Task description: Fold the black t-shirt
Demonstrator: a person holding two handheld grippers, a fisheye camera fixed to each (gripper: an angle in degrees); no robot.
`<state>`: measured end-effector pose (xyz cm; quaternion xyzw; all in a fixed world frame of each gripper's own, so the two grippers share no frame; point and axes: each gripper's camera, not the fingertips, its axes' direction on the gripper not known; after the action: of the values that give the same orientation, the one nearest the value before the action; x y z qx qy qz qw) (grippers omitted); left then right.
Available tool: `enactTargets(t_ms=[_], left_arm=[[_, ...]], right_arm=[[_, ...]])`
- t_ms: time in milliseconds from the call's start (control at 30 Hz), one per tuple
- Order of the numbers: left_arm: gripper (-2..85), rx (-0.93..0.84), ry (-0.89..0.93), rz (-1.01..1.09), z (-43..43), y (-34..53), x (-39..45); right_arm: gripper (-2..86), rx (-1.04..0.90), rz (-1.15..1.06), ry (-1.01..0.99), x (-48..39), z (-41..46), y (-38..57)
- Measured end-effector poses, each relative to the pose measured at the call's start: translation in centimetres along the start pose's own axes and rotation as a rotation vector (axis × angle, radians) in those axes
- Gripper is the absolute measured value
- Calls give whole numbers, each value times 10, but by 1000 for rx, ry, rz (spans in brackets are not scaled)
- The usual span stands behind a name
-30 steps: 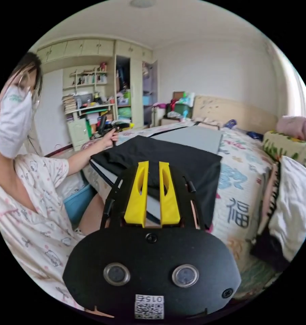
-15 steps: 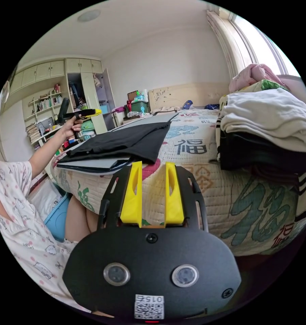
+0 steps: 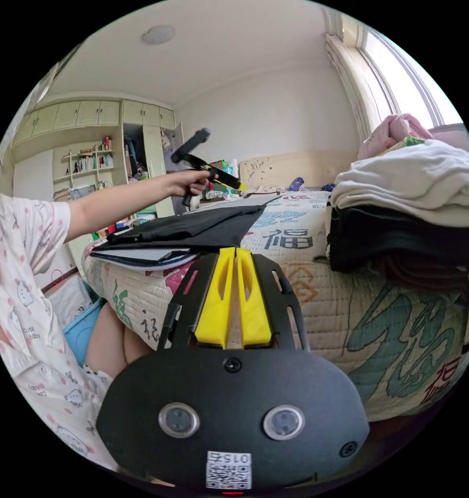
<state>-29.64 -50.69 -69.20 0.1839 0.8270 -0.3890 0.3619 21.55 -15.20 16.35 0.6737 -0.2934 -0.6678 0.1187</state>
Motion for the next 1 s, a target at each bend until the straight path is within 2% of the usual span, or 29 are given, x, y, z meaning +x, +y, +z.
enactTargets(t_ms=[200,367,567,733,833,900,1000], left_arm=[[92,-98,123,-181,107,-42,-19],[49,-208,-68,-93,157,-53,-17],[-3,-212,-69,-59,176,-51,-30],[-7,-78,33,-143,144,-56,-64],[-8,89,253,-206,99,-55,-93],[-8,257,461,-239,52,-45,-121],[-8,435,575,-253,-10,-18,-166]], right_arm=[[-4,20,-21,4,6,-28,3],[-5,29,-18,-23,13,-44,1],[-5,43,-15,-37,22,-61,-3],[-5,143,-30,94,27,-103,-5],[-5,256,-25,220,31,-146,-13],[-5,363,-26,210,32,-188,-23],[-5,479,-102,104,12,-231,-38]])
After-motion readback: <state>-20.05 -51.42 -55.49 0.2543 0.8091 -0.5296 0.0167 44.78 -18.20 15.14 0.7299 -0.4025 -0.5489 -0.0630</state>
